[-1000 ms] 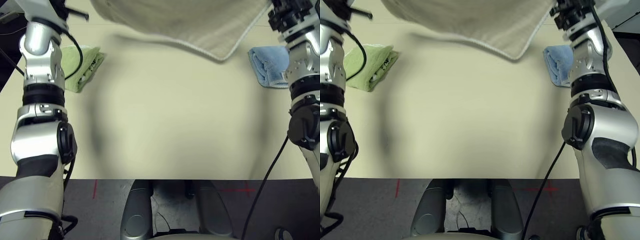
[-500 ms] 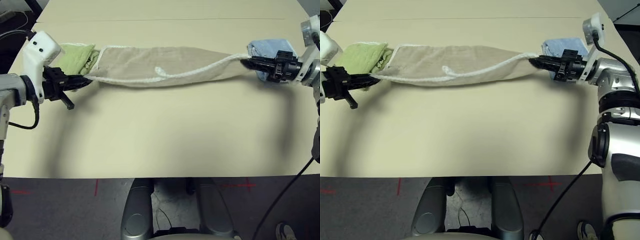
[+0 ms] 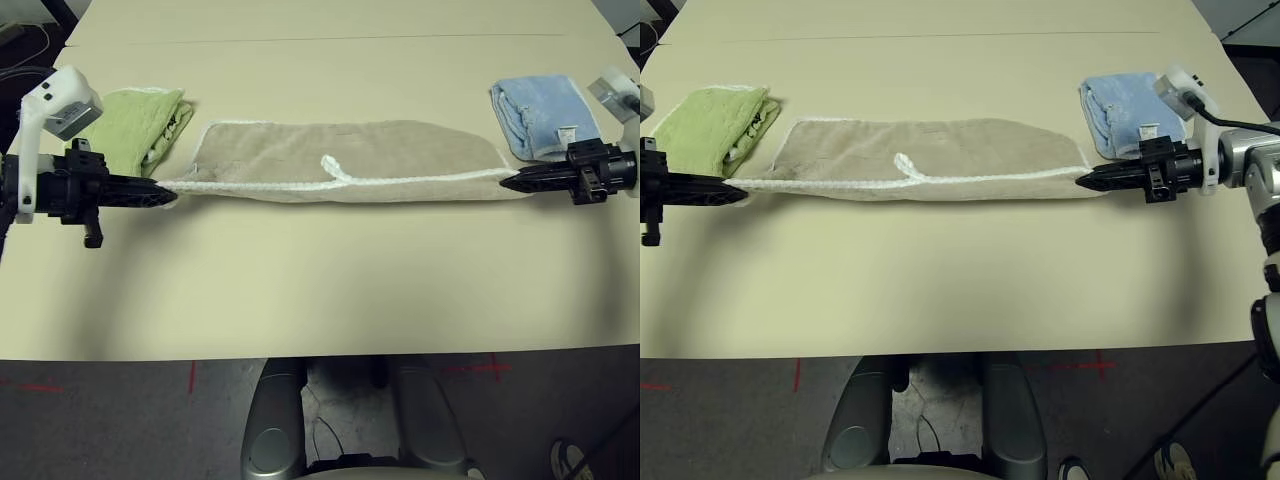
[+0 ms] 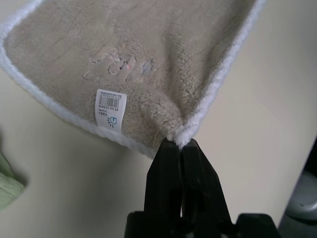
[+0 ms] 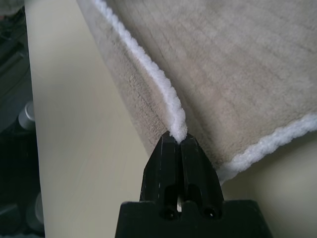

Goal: Fold the towel and set it aside.

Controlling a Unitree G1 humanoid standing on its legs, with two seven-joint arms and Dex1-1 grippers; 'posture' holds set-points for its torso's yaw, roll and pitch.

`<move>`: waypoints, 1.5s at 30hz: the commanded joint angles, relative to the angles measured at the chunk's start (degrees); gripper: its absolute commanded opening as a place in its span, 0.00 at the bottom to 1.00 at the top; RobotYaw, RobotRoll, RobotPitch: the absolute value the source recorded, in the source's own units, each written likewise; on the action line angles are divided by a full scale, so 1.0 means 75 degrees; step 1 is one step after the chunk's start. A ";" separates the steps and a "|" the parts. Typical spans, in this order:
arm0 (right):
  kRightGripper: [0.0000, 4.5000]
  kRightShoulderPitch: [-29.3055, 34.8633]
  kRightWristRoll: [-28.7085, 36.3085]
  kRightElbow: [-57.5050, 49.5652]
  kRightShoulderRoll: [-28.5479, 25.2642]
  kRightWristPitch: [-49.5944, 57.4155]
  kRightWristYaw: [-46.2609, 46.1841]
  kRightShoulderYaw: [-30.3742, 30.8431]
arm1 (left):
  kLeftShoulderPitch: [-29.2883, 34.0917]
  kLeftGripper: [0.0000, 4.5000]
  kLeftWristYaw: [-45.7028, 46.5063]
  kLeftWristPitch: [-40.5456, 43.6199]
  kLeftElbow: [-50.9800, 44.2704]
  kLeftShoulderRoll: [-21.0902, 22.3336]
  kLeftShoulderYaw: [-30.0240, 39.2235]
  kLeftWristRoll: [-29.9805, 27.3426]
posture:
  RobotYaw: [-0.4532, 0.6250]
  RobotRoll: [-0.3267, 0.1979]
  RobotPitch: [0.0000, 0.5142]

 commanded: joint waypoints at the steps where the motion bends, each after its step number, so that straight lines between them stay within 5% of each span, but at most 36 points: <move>1: 0.00 0.0385 0.0048 -0.0265 -0.0172 -0.0523 0.0020 0.0470 | 0.0488 0.00 -0.0428 -0.0067 -0.0071 0.0336 0.0009 -0.0022 | 0.45 0.62 0.60; 9: 0.00 0.0836 0.0927 -0.1730 -0.0663 0.0149 0.0020 0.1253 | 0.0833 0.00 -0.0630 -0.0183 -0.0127 0.0696 0.0143 -0.0003 | 0.47 0.62 0.60; 15: 0.00 0.0693 0.0859 -0.1519 -0.0295 0.0610 0.0020 0.0928 | 0.0697 0.00 -0.0216 -0.0718 0.0385 0.0275 -0.0171 0.0410 | 0.46 0.62 0.60; 24: 0.00 0.1532 0.1517 -0.3474 -0.0964 0.1751 0.0020 0.1054 | 0.0508 0.00 -0.1050 -0.1186 0.1142 0.0486 -0.0266 0.0485 | 0.46 0.62 0.59; 30: 0.00 0.1330 0.0958 -0.2787 -0.0990 0.1124 0.0020 0.1131 | 0.0487 0.00 -0.1125 -0.1240 0.1151 0.0668 -0.0248 0.0400 | 0.47 0.62 0.58; 45: 0.00 -0.0550 -0.1520 0.1116 0.1105 -0.0213 -0.0149 -0.0552 | -0.1544 0.00 -0.0990 -0.0880 0.1388 -0.0354 -0.1205 0.1153 | 0.47 0.62 0.56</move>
